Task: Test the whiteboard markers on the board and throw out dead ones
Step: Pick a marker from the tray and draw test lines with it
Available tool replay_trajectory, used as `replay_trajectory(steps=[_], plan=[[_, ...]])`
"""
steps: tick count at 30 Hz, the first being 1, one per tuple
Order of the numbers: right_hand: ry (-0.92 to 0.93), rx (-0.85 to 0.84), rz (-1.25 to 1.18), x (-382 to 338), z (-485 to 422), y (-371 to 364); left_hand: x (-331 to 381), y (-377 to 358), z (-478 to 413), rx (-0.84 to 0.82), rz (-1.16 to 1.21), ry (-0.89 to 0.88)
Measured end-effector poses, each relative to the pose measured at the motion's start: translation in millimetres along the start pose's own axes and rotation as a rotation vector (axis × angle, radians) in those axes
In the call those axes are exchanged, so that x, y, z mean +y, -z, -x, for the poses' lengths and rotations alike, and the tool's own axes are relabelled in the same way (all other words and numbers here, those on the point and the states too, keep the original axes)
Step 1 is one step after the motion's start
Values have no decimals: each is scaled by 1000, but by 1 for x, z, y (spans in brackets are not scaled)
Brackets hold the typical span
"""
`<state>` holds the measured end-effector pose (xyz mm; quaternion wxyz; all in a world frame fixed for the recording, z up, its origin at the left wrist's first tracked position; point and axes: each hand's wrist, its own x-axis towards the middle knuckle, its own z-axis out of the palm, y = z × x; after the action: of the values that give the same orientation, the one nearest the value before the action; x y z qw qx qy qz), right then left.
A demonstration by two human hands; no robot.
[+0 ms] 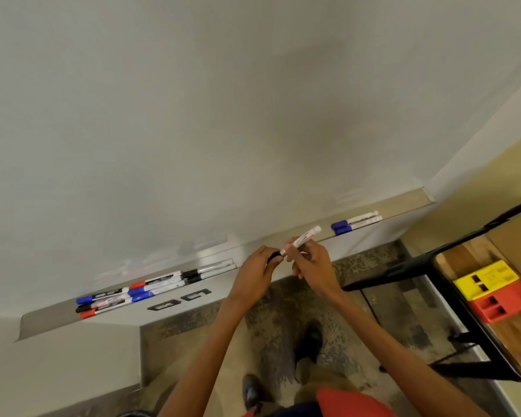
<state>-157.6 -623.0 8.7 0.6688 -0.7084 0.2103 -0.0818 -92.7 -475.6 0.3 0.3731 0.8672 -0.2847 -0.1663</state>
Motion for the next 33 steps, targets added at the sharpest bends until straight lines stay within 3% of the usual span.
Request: replay_trajectory(steps=[3, 6, 10, 12, 18, 22, 33], plan=[[-88, 125, 23, 0, 22, -25, -18, 17, 30, 53, -58, 16], [54, 239, 377, 5, 46, -40, -35, 34, 58, 69, -144, 18], [471, 53, 921, 11, 66, -60, -45, 50, 83, 63, -181, -27], [583, -20, 1046, 13, 74, -74, -47, 55, 91, 33, -199, -66], [614, -266, 1051, -4, 87, -93, -54, 70, 123, 22, -237, -111], [710, -294, 1124, -5, 95, -98, -59, 77, 140, 0, -206, -124], [688, -333, 1262, -21, 106, -111, -57, 101, 156, -65, -84, -169]])
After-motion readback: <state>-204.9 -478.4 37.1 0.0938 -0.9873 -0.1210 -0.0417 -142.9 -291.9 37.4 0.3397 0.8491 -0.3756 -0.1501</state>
